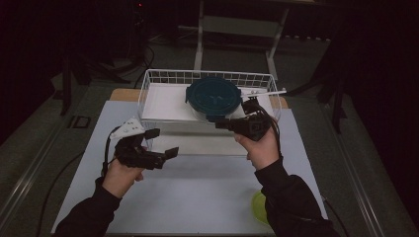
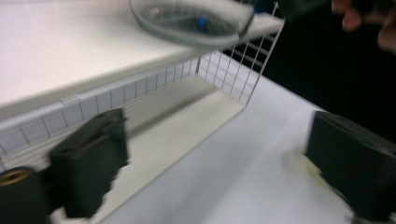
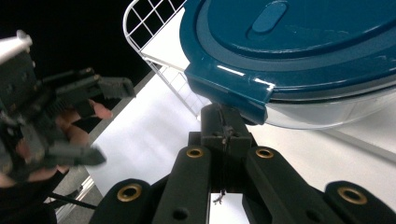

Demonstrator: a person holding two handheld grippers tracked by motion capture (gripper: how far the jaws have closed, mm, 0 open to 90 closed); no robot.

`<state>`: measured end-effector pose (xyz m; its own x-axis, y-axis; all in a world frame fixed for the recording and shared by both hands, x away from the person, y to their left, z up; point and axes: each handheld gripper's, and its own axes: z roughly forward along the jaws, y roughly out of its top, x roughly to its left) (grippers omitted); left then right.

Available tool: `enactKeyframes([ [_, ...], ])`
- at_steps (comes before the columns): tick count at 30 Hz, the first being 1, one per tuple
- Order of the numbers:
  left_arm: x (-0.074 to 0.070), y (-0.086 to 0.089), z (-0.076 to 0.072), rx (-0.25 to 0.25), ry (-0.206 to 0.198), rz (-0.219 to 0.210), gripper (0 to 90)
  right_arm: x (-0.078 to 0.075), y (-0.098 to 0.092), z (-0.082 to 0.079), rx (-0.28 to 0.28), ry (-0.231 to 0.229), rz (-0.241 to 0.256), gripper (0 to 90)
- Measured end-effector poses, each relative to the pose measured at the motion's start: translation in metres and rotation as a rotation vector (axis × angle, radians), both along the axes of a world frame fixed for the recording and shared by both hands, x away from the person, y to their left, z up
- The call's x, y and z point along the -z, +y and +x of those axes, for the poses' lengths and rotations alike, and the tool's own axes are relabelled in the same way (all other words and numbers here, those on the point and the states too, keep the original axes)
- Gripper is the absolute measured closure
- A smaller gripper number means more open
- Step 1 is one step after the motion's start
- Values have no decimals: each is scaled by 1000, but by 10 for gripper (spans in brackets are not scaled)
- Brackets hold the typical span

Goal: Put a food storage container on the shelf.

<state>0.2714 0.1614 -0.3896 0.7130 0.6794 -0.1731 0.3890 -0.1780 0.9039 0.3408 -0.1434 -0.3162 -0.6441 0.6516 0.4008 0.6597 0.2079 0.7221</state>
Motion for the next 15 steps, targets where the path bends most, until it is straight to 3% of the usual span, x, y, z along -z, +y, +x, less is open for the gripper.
enactKeyframes([
  [5, 14, -6, -13, -9, -7, 7, 0, -1, 0, 2, 5, 3, -3, 900],
  [8, 30, -11, -22, -21, -15, 30, 0, 0, -1, 3, 9, 1, -9, 900],
  [10, 41, -13, -29, -20, -7, 48, 0, 0, -1, 4, 12, -2, -13, 900],
  [15, 63, -14, -44, -13, 16, 46, 0, -1, -1, 7, 28, -2, -13, 900],
])
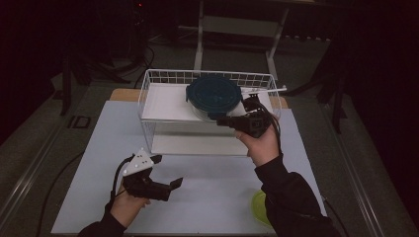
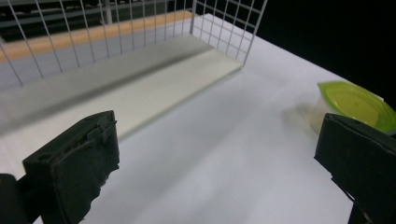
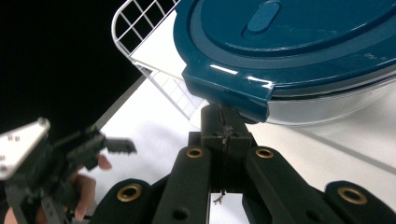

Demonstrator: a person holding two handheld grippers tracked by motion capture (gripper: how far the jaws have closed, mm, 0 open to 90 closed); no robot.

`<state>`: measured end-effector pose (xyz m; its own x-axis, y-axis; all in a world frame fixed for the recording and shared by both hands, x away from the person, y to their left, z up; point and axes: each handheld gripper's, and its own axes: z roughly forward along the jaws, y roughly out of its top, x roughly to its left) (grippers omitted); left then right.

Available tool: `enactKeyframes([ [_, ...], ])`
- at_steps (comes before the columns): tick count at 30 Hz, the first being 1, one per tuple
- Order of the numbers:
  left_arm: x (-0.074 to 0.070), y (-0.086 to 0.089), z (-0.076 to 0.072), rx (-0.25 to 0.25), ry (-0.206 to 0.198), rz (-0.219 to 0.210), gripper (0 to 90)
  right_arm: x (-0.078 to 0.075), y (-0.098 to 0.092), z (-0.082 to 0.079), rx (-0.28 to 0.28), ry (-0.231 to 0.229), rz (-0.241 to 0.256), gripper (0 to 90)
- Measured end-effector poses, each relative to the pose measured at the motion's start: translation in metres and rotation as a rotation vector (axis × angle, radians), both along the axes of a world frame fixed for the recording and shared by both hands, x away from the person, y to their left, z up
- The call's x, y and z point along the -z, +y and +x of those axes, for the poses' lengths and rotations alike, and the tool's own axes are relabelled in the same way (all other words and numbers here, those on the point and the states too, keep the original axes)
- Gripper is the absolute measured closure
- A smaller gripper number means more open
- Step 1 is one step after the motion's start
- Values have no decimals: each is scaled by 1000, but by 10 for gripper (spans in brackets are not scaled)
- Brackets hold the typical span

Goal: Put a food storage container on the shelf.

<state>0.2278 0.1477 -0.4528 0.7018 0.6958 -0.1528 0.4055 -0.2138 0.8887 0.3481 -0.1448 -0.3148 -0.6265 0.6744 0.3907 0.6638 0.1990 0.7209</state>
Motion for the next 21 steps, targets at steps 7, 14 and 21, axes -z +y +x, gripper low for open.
enactKeyframes([
  [7, 23, -2, -17, 1, 13, 29, 0, 1, -1, 5, 19, 1, 6, 900],
  [14, 27, 1, -21, -20, -36, 24, 0, 1, 0, 14, 43, -2, -9, 899],
  [21, 30, 1, -22, -8, -53, 11, 0, 2, -1, 22, 55, 6, 1, 899],
])
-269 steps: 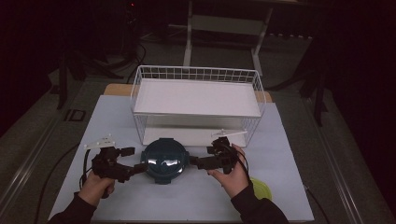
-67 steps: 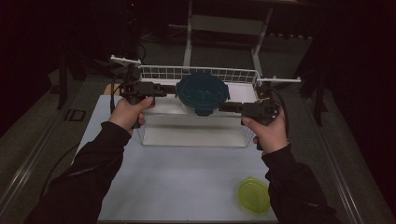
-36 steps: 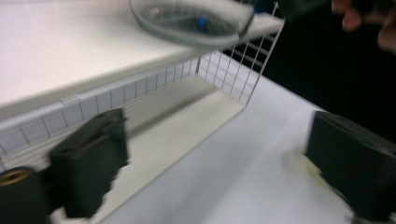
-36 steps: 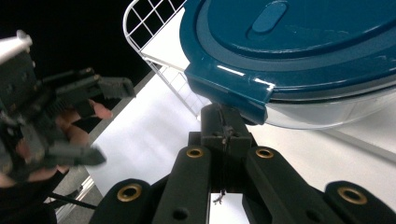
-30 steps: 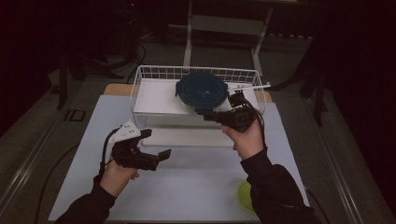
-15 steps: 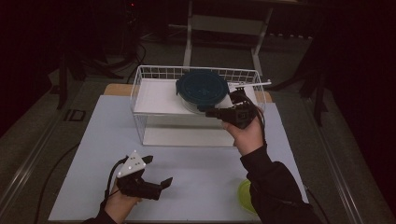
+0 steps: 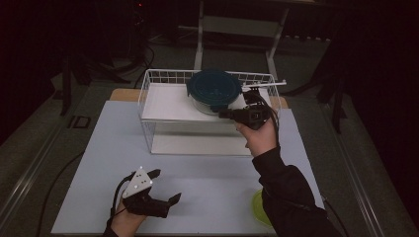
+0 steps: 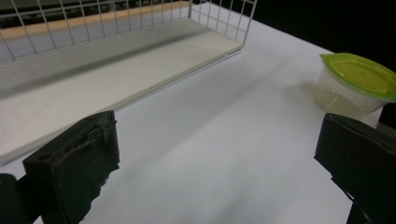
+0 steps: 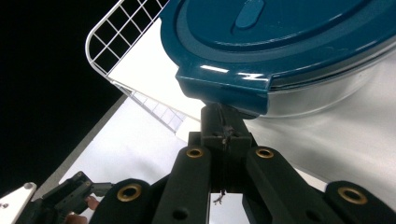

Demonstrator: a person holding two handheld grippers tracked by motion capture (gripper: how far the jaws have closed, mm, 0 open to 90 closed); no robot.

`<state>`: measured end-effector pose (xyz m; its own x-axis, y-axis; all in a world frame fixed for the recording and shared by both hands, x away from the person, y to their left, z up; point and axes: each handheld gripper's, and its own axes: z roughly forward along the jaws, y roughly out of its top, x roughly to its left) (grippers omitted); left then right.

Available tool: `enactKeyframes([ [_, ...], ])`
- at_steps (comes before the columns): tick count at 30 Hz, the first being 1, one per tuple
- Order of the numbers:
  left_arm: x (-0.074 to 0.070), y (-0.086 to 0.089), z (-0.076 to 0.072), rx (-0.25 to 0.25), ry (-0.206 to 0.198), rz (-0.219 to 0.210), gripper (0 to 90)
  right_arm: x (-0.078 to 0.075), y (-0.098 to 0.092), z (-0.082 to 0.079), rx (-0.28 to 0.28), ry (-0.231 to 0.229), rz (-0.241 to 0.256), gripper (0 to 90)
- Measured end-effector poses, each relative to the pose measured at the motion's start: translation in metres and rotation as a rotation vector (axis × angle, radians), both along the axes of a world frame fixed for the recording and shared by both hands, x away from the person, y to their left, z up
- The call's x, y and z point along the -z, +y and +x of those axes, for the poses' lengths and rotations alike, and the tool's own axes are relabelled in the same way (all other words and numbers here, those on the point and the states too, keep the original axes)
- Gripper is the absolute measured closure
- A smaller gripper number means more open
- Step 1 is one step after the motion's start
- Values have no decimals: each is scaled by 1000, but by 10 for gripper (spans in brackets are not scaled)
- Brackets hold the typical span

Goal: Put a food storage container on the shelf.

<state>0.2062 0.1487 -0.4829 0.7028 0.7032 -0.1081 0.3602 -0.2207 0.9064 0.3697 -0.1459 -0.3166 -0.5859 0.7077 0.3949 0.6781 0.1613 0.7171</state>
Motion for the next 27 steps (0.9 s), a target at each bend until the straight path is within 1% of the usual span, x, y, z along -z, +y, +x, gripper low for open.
enactKeyframes([
  [2, 0, 0, 0, 2, -5, 2, 0, 0, 1, 0, -2, -5, -8, 898],
  [3, 0, 0, 0, 2, -7, -4, 0, 0, 1, -1, -1, -7, -9, 898],
  [5, 1, 0, 0, 4, -5, 5, 0, 1, 2, -2, -7, -9, -11, 894],
  [7, 1, 1, 0, 8, -5, -7, 0, 3, 2, -5, -13, -14, -11, 882],
  [8, 1, 2, 0, 9, -8, -6, 0, 3, 1, -7, -20, -17, -11, 875],
  [13, -2, 4, 0, 10, -12, -21, 0, 10, -3, -18, -41, -29, -17, 823],
  [15, -2, 5, -1, 7, -15, -25, 0, 14, -6, -21, -53, -31, -14, 782],
  [18, -3, 6, -1, 11, -20, -26, 0, 17, -10, -27, -59, -55, -21, 689],
  [19, -3, 6, -1, 11, -24, -28, 0, 18, -12, -29, -63, -64, -23, 644],
  [20, -3, 6, -1, 11, -24, -28, 0, 19, -13, -31, -62, -74, -22, 582],
  [24, -3, 7, -2, 11, -25, -29, 0, 21, -21, -36, -59, -103, 4, 389],
  [26, -4, 7, -2, 13, -30, -27, 0, 23, -25, -38, -58, -108, 18, 331],
  [27, -4, 6, -2, 13, -29, -25, 0, 25, -27, -40, -84, -109, 28, 258],
])
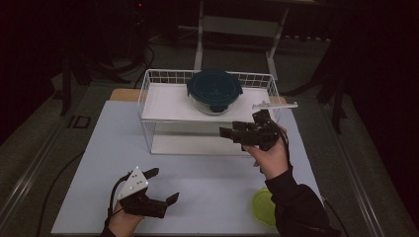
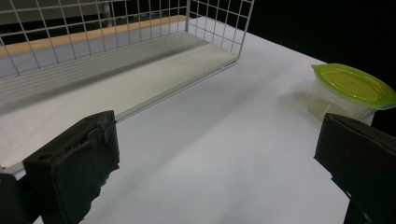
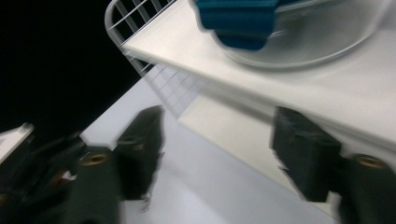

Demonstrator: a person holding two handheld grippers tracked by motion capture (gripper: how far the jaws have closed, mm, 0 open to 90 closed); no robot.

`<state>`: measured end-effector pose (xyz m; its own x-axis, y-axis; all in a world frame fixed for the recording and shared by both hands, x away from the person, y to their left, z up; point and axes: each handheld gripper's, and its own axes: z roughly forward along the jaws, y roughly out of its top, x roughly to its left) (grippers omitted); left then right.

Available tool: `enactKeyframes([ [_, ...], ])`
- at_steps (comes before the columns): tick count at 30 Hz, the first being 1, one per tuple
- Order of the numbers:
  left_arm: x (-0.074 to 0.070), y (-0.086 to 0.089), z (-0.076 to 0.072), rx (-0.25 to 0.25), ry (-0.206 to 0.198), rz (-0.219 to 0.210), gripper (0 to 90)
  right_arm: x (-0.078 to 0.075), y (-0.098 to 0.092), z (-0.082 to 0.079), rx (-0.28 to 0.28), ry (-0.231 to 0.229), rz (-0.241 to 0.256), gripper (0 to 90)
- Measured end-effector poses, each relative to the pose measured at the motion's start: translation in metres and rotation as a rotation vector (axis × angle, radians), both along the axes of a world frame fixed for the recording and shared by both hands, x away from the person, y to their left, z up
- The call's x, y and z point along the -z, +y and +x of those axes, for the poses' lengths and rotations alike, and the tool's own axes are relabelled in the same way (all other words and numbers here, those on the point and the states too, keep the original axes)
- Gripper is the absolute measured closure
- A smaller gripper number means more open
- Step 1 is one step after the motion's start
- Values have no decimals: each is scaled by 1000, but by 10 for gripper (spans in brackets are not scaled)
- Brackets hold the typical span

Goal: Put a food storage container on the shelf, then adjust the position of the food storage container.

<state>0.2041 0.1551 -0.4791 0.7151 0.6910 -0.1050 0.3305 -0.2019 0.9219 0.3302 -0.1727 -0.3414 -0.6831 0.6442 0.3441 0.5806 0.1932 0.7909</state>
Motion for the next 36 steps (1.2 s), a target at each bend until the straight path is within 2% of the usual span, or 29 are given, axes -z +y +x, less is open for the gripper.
enactKeyframes([
  [1, 0, 0, 0, 1, 0, 1, 0, 2, -2, -1, -15, -2, 10, 219],
  [4, 1, 0, 1, 3, 4, -1, 0, 6, -7, -4, -21, -10, 26, 182],
  [7, 1, 0, 1, 1, 7, -2, 0, 11, -11, -8, -32, -42, 25, 182],
  [9, 1, 0, 0, 4, 5, -2, 0, 15, -15, -12, -45, -85, 29, 182],
  [11, 1, 0, 0, 3, 6, -3, 0, 18, -19, -17, -54, -106, 7, 181],
  [15, 0, 0, 0, 4, 3, -4, 0, 23, -29, -29, -70, -141, 5, 148],
  [19, 0, -1, -1, 9, 0, -9, 0, 30, -36, -39, -69, -123, -18, 124],
  [24, 0, -1, -1, 7, -5, -17, 0, 42, -46, -48, -66, -109, -11, 137],
  [28, 0, -1, 0, 6, -1, -13, 0, 52, -56, -54, -67, -100, -25, 149],
  [36, 1, -1, 0, 12, 4, -12, 0, 66, -79, -69, -51, -108, -40, 271],
])
